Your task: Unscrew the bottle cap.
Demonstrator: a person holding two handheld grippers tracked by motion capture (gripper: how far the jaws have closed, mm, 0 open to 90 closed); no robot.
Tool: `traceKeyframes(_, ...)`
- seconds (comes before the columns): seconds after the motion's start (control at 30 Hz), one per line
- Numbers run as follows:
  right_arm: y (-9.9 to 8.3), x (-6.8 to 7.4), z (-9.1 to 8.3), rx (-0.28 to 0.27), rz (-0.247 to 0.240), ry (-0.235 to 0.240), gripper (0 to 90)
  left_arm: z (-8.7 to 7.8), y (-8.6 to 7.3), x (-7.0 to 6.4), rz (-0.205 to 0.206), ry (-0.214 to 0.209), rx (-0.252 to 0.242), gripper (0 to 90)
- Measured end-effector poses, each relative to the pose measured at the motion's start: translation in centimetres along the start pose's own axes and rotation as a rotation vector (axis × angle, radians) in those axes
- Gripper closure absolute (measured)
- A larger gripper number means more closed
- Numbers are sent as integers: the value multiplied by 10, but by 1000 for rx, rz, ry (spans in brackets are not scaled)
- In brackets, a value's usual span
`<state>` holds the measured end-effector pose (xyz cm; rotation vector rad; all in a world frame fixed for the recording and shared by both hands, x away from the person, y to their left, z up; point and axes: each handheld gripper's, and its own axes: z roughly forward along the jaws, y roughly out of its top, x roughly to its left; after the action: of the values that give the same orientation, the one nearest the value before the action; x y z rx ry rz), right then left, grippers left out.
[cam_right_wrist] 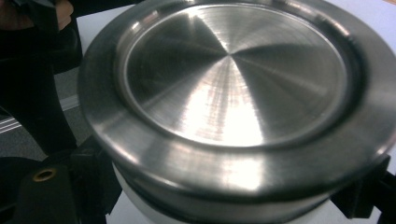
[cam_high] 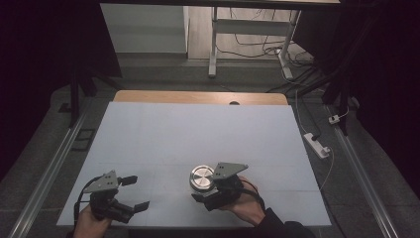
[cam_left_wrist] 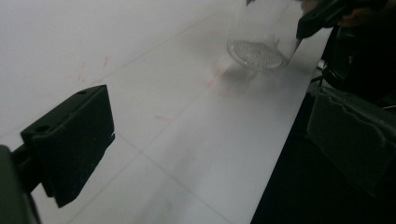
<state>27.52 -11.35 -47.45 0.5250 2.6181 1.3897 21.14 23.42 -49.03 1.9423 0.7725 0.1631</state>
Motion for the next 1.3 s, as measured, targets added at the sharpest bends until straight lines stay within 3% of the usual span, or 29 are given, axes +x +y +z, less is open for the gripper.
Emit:
traceKeyframes(0.27,0,0,-1,-6,4,5,146,16,20,-2,33,-9,51,15)
traceKeyframes(0.63,0,-1,-1,-11,2,12,146,37,49,0,124,-88,55,6)
traceKeyframes(0.83,0,-2,0,-9,-3,19,146,49,66,4,153,-183,67,1)
traceKeyframes(0.87,0,-2,0,-7,-6,21,146,54,72,4,176,-215,70,2)
traceKeyframes(0.97,0,-2,0,-10,-10,29,146,59,77,3,203,-238,73,8)
traceKeyframes(1.0,0,-2,0,-11,-11,35,146,63,83,2,228,-260,76,10)
traceKeyframes(1.3,0,-2,2,-16,-16,76,146,89,103,-4,319,-382,102,19)
